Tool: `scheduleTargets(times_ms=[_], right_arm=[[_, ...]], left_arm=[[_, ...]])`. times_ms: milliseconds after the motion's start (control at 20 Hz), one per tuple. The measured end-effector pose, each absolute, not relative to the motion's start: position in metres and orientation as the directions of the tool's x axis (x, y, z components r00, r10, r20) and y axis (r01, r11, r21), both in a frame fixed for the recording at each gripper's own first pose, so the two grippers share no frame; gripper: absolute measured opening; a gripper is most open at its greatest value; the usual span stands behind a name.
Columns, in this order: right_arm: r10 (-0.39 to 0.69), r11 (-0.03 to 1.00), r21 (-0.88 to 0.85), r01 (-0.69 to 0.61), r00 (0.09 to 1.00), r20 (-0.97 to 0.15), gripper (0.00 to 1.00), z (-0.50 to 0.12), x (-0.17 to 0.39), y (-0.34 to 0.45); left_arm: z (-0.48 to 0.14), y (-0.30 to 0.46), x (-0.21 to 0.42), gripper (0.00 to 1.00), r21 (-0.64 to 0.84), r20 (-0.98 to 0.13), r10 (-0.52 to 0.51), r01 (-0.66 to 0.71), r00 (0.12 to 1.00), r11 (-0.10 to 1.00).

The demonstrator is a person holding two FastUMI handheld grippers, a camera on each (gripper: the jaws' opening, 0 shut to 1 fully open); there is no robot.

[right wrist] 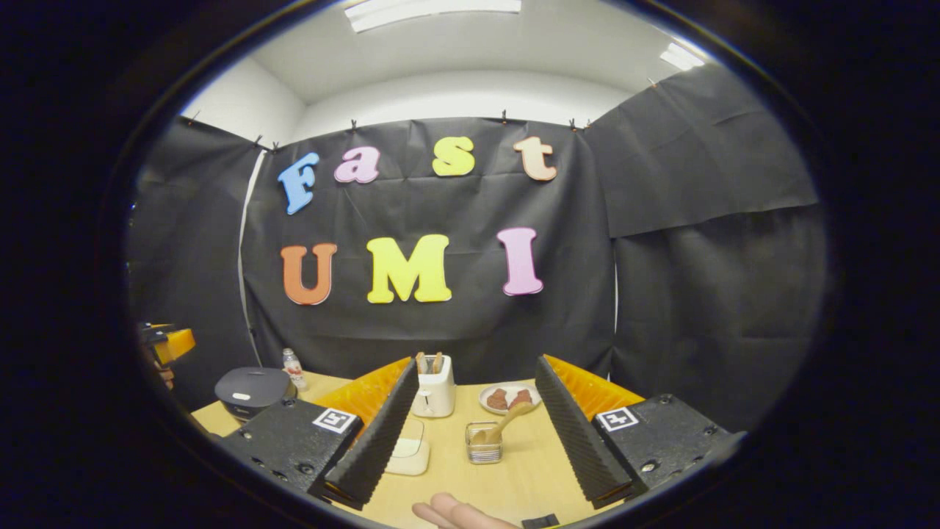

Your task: Close the left gripper, press the button to open the rice cooker; take a wooden spoon from the chopstick holder with the right hand, scoop a spoonful of rice and pour it into the rice cooker, then put the wooden spoon back into the chopstick holder.

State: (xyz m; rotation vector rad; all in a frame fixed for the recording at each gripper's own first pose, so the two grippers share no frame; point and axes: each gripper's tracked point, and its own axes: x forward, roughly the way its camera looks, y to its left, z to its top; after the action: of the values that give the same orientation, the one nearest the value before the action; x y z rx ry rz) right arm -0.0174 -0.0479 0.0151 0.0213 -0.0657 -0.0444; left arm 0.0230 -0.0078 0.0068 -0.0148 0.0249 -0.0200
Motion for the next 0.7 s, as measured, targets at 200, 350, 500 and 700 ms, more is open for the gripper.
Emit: scheduleTargets(times_ms=[200, 350, 500, 700], right_arm=[[-0.045, 0.999, 0.028, 0.043, 0.996, 0.074, 1.00, 0.012, -0.016, -0.053], [-0.026, 0.999, 0.047, 0.022, 0.996, 0.084, 1.00, 0.011, -0.015, -0.054], [-0.023, 0.998, 0.062, 0.018, 0.997, 0.075, 1.00, 0.004, -0.011, -0.060], [-0.025, 0.997, 0.069, 0.021, 0.998, 0.061, 1.00, -0.004, -0.007, -0.065]], left_arm=[[0.004, -0.008, 0.036, 0.58, -0.008, -0.042, -0.022, 0.021, 0.999, 1.000], [-0.011, -0.002, 0.047, 0.30, 0.011, -0.094, 0.005, -0.004, 0.996, 1.000], [-0.046, 0.001, 0.054, 0.04, -0.024, -0.251, 0.013, -0.019, 0.968, 1.000], [-0.076, 0.018, 0.074, 0.00, -0.030, -0.356, 0.054, -0.069, 0.933, 0.997]])
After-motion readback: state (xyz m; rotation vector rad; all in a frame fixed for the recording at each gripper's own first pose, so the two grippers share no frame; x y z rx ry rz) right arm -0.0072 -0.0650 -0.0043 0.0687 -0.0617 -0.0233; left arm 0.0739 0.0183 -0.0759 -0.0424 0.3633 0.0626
